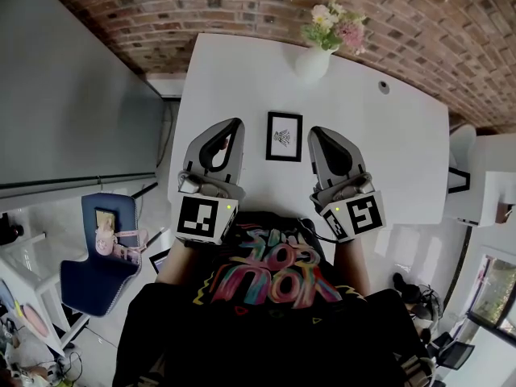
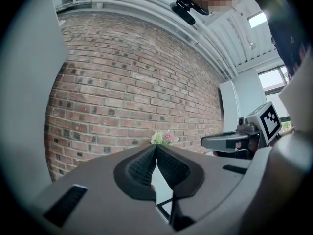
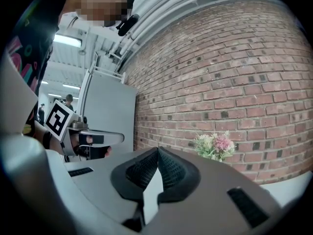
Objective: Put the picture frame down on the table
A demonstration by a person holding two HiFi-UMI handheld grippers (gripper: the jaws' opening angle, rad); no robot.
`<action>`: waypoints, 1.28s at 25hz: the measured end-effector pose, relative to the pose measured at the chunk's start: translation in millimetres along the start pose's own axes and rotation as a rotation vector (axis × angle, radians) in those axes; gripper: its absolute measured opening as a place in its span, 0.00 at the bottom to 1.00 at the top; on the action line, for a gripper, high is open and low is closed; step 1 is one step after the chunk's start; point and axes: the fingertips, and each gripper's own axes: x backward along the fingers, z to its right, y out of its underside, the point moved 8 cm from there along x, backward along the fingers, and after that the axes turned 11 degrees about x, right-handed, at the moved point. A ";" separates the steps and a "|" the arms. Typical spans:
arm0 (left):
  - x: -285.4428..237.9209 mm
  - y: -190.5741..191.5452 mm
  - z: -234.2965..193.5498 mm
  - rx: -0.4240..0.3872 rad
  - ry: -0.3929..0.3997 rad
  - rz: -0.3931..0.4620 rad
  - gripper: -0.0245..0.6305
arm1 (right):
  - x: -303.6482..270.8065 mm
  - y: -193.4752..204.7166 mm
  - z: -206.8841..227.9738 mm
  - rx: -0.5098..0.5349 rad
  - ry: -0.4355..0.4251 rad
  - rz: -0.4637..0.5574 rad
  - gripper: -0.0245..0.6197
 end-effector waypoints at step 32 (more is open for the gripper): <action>-2.9 3.3 3.4 -0.001 -0.001 -0.007 0.07 | 3.1 7.3 8.3 -0.023 -0.016 -0.013 0.07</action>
